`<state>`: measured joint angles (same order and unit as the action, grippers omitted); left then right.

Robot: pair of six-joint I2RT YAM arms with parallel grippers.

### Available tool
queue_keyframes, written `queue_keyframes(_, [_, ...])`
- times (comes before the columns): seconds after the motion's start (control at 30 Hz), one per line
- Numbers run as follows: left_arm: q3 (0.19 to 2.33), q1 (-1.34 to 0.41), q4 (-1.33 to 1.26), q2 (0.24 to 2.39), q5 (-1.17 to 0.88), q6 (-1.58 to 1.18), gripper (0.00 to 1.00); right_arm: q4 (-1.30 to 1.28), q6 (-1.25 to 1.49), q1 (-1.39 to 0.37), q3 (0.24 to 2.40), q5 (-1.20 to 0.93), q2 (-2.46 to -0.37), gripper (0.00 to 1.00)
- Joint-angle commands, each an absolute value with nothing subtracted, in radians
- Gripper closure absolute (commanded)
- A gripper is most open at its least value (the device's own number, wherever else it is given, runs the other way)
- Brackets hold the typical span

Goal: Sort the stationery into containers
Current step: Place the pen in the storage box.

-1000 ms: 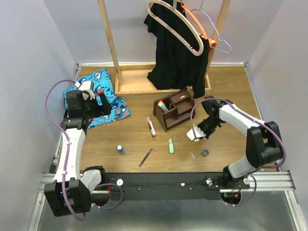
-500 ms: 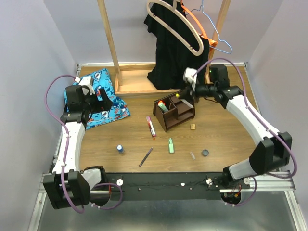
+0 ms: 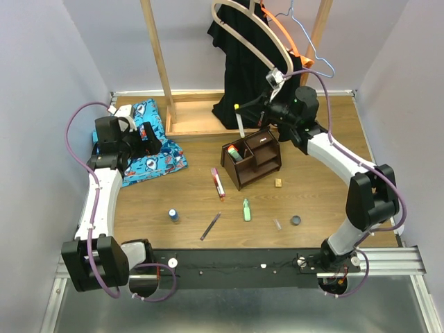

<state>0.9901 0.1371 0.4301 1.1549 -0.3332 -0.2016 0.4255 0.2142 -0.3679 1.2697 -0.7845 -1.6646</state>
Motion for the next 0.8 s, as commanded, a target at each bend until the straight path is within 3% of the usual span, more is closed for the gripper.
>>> queue_keyframes(0.0, [1.038, 0.135, 0.451, 1.184, -0.339, -0.170, 0.01, 0.604, 0.256, -0.416, 1.201, -0.755, -1.658, 0.99])
queue_keyframes(0.77, [1.031, 0.135, 0.446, 1.198, -0.339, -0.173, 0.01, 0.548, 0.049, -0.439, 1.008, -0.693, -1.634, 0.99])
